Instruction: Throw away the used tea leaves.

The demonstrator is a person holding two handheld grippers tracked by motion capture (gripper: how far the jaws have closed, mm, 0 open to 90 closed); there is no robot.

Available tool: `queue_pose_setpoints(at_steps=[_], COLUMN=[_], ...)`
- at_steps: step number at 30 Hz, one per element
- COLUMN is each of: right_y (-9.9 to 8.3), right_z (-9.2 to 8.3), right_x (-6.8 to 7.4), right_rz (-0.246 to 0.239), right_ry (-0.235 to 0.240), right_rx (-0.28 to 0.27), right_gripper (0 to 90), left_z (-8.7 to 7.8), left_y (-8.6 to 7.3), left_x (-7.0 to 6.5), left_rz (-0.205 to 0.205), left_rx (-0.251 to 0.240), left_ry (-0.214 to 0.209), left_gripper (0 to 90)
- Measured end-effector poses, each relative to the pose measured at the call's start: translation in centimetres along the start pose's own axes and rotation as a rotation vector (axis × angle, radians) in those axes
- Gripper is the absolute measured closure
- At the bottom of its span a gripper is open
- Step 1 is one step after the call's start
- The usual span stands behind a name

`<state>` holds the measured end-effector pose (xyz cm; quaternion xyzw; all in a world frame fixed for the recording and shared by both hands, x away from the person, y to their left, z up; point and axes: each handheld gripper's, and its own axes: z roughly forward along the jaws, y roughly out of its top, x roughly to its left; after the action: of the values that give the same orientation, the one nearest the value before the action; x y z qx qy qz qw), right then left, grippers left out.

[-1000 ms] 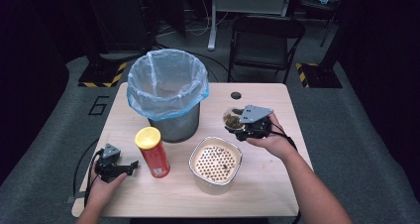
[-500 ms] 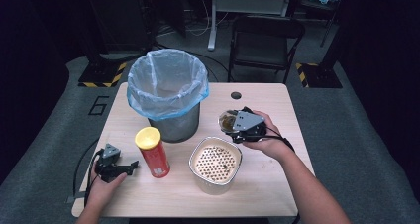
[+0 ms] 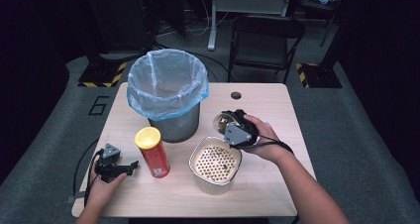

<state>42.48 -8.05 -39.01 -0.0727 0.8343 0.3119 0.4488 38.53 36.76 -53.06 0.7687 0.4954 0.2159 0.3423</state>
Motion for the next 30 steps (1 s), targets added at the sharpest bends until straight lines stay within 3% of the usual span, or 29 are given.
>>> queue_pose_setpoints(at_steps=[1, 2, 3, 4, 6, 7, 8, 9, 11, 12, 13, 14, 16, 17, 18, 19, 20, 21, 23, 25, 26, 29, 30], right_y=[0.0, 0.5, 0.5, 0.9, 1.3, 1.3, 1.8, 1.8, 2.3, 2.5, 2.5, 3.0, 3.4, 3.4, 3.7, 3.7, 3.6, 3.6, 3.7, 3.7, 3.8, 3.9, 3.9], right_z=[0.0, 0.0, 0.0, 0.1, 0.3, 0.3, 0.5, 0.5, 0.5, 0.3, 0.3, 0.2, 0.0, 0.0, -0.1, -0.1, -0.1, -0.1, -0.2, -0.4, -0.6, -0.8, -0.9], right_x=[0.0, 0.8, 0.8, 1.6, 2.5, 2.5, 3.2, 3.4, 4.2, 4.7, 4.7, 5.2, 6.0, 6.0, 6.5, 6.5, 6.8, 6.9, 6.6, 6.5, 6.2, 6.1, 6.1], right_rz=[0.0, -0.077, -0.077, -0.183, -0.287, -0.287, -0.423, -0.45, -0.58, -0.612, -0.612, -0.741, -0.841, -0.841, -0.895, -0.895, -0.933, -0.921, -0.942, -0.943, -0.938, -0.947, -0.947], right_ry=[0.0, -0.033, -0.033, -0.07, -0.116, -0.116, -0.166, -0.181, -0.235, -0.264, -0.264, -0.268, -0.286, -0.286, -0.277, -0.277, -0.222, -0.239, -0.208, -0.212, -0.239, -0.221, -0.24], right_rx=[0.0, 0.006, 0.006, 0.025, 0.059, 0.059, 0.096, 0.107, 0.123, 0.127, 0.127, 0.127, 0.139, 0.139, 0.151, 0.151, 0.163, 0.155, 0.168, 0.174, 0.171, 0.171, 0.161], right_gripper=[37.3, 37.5, 37.5, 37.5, 37.7, 37.7, 37.8, 37.9, 37.9, 37.9, 37.9, 37.9, 37.9, 37.9, 37.7, 37.7, 37.6, 37.6, 37.5, 37.4, 37.2, 37.2, 37.1], left_z=[0.0, 0.0, 0.0, 0.0, 0.0, 0.0, 0.0, 0.0, 0.0, 0.0, 0.0, 0.0, 0.0, 0.0, 0.0, 0.0, 0.0, 0.0, 0.0, 0.0, 0.0, 0.0, 0.0], left_y=[0.0, 0.0, 0.0, 0.0, 0.0, 0.0, 0.0, 0.0, 0.0, 0.0, 0.0, 0.0, 0.0, 0.0, 0.0, 0.0, 0.0, 0.0, 0.0, 0.0, 0.0, 0.0, 0.0], left_x=[0.0, 0.0, 0.0, 0.0, 0.0, 0.0, 0.0, 0.0, 0.0, 0.0, 0.0, 0.0, 0.0, 0.0, 0.0, 0.0, 0.0, 0.0, 0.0, 0.0, 0.0, 0.0, 0.0], left_rz=[0.0, 0.0, 0.0, 0.0, 0.001, 0.001, 0.0, 0.0, 0.001, -0.005, -0.005, 0.001, 0.002, 0.002, 0.001, 0.001, 0.001, 0.001, 0.001, 0.001, 0.001, 0.001, -0.002], left_rx=[0.0, 0.001, 0.0, 0.001, -0.001, -0.001, 0.0, 0.0, -0.001, -0.001, -0.001, -0.001, 0.0, 0.0, -0.002, -0.002, -0.001, 0.0, -0.001, -0.001, -0.001, 0.0, -0.001], left_ry=[0.0, -0.001, -0.001, -0.001, 0.0, 0.0, -0.001, -0.001, 0.0, -0.004, -0.004, -0.001, 0.0, 0.0, -0.001, -0.001, -0.001, -0.001, -0.001, -0.001, -0.001, -0.001, -0.003], left_gripper=[11.8, 11.8, 11.8, 11.8, 11.8, 11.8, 11.8, 11.8, 11.8, 11.8, 11.8, 11.8, 11.8, 11.8, 11.8, 11.8, 11.8, 11.8, 11.8, 11.8, 11.8, 11.8, 11.8])
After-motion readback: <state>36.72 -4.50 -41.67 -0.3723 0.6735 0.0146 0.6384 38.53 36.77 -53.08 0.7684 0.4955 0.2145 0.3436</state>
